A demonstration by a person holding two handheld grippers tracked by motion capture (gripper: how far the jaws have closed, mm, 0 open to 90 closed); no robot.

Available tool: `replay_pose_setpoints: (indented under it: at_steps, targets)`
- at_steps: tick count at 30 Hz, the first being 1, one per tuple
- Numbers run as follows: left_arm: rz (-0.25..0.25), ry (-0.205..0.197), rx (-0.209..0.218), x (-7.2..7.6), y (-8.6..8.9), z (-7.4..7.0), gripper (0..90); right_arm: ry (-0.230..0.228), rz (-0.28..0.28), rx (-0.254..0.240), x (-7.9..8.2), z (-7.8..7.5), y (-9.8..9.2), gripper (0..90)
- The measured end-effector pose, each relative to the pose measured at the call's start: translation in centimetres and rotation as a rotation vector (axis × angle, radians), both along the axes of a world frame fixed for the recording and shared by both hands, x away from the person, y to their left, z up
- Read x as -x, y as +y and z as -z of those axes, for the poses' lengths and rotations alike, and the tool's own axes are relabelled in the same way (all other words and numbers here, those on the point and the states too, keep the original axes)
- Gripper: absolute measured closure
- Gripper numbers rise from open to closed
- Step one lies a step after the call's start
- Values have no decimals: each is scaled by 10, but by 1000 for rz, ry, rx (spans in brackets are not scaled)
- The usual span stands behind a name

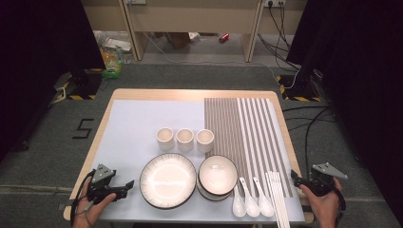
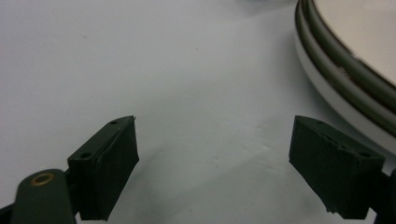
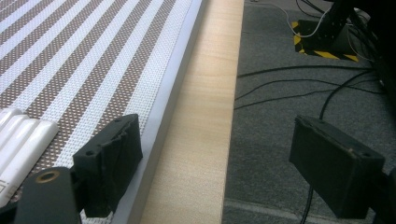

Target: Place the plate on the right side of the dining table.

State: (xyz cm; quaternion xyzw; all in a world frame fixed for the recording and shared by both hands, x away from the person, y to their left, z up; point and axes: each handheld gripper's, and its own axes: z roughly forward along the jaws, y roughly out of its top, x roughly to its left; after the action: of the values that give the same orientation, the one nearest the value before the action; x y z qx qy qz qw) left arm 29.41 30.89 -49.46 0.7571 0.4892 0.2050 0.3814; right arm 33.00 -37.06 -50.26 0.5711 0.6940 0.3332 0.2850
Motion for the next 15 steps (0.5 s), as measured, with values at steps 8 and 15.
replay_pose_setpoints:
  at_steps: [8, 15]
  targets:
    - [51, -21, 45, 22, -8, -22, 148, -2, -4, 3, 0, 0, 0, 173]
    - [109, -47, 64, 36, -19, -30, 148, -1, -2, 5, 0, 0, 1, 173]
